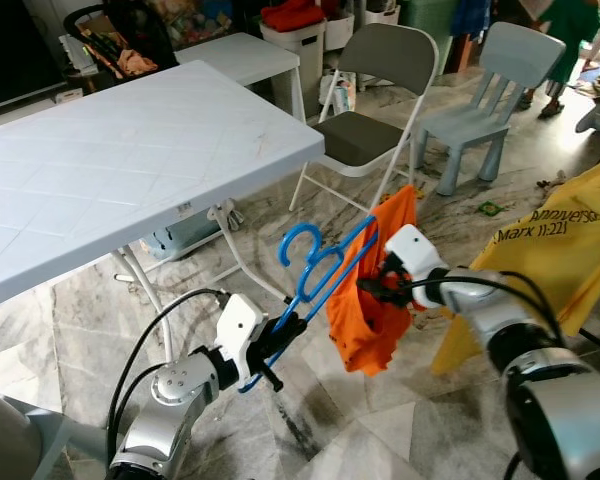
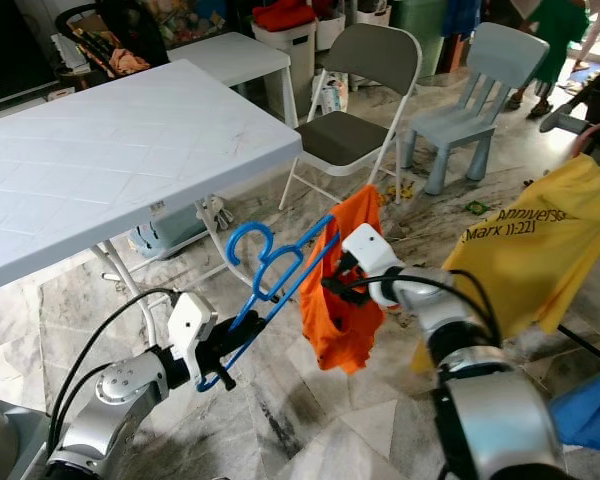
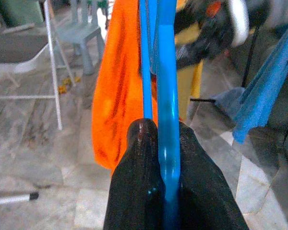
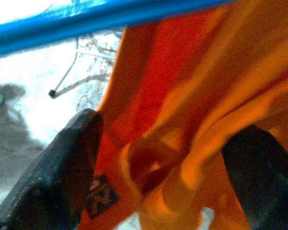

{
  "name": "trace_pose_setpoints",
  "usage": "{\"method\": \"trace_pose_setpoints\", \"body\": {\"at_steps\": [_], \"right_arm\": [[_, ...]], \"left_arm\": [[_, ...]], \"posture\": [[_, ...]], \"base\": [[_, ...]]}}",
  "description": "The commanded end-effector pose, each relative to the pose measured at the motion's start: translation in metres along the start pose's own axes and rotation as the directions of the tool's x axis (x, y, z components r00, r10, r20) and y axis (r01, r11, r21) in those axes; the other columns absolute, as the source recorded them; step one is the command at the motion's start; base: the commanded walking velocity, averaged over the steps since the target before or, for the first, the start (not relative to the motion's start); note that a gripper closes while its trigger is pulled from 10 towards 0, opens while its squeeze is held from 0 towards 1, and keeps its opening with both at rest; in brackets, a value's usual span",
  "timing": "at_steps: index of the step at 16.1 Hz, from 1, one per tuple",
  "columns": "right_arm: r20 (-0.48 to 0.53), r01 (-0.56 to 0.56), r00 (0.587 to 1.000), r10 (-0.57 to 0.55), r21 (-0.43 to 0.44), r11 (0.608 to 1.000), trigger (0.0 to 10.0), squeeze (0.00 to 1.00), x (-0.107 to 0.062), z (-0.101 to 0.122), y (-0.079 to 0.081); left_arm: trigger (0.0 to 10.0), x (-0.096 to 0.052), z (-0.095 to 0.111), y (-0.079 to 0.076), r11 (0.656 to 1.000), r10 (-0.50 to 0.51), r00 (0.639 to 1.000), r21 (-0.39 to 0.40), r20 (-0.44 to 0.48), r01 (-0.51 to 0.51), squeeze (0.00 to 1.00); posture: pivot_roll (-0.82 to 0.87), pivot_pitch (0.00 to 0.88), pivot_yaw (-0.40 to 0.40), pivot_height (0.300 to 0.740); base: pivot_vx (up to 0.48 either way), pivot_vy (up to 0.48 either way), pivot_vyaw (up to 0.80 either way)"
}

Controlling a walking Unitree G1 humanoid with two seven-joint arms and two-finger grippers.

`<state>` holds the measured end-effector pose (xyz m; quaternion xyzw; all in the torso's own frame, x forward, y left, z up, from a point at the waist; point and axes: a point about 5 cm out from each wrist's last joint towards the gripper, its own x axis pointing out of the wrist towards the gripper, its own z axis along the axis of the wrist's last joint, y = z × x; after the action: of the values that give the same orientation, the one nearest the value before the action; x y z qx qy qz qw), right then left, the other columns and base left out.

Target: Hang hanger

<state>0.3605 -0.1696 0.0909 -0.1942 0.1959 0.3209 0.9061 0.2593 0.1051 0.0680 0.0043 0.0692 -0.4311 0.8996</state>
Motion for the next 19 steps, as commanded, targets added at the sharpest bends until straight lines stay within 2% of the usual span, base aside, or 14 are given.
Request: {"method": "trace_pose_setpoints", "body": {"at_steps": [1, 5, 6, 13, 15, 18, 19], "right_arm": [[0.009, 0.039, 0.999, -0.040, 0.017, 0.999, 0.0, 0.00, 0.001, -0.001, 0.001], [0.033, 0.197, 0.980, -0.199, 0.049, 0.979, 0.0, 0.00, -0.004, 0.002, -0.014], [0.050, 0.256, 0.964, -0.261, 0.085, 0.963, 0.0, 0.00, -0.007, 0.004, -0.021], [0.078, 0.367, 0.922, -0.379, 0.131, 0.921, 0.0, 0.00, -0.014, 0.009, -0.033], [0.086, 0.415, 0.897, -0.433, 0.166, 0.894, 0.0, 0.00, -0.020, 0.010, -0.042], [0.096, 0.461, 0.871, -0.481, 0.176, 0.870, 0.0, 0.00, -0.023, 0.012, -0.048], [0.111, 0.490, 0.850, -0.515, 0.193, 0.850, 0.0, 0.00, -0.026, 0.014, -0.051]], "left_arm": [[0.0, 0.000, 0.014, 0.000, 1.000, -0.018, 0.998, 0.024, 0.053, 0.016, 0.00], [0.0, -0.002, 0.017, 0.000, 0.999, -0.026, 0.998, 0.021, 0.063, 0.025, 0.00], [0.0, -0.003, 0.018, 0.000, 1.000, -0.024, 0.998, 0.021, 0.065, 0.023, 0.00], [0.0, -0.004, 0.020, 0.001, 1.000, -0.020, 0.998, 0.019, 0.063, 0.019, 0.00], [0.0, -0.005, 0.018, 0.002, 1.000, -0.010, 0.998, 0.018, 0.055, 0.009, 0.00], [0.0, -0.006, 0.017, 0.002, 1.000, -0.006, 0.999, 0.020, 0.050, 0.005, 0.00], [0.0, -0.006, 0.017, 0.002, 1.000, -0.007, 0.999, 0.020, 0.049, 0.006, 0.00]], "posture": [[-0.11, 0.000, 0.092, 0.740], [-0.10, 0.000, 0.088, 0.740], [-0.11, 0.000, 0.089, 0.740], [-0.11, 0.000, 0.088, 0.740], [-0.11, 0.000, 0.085, 0.740], [-0.11, 0.000, 0.085, 0.740], [-0.11, 0.000, 0.087, 0.740]], "base": [[0.000, 0.000, 0.00], [0.000, 0.000, 0.00], [0.000, 0.000, 0.00], [0.000, 0.000, 0.00], [0.000, 0.000, 0.00], [0.000, 0.000, 0.00], [0.000, 0.000, 0.00]]}}
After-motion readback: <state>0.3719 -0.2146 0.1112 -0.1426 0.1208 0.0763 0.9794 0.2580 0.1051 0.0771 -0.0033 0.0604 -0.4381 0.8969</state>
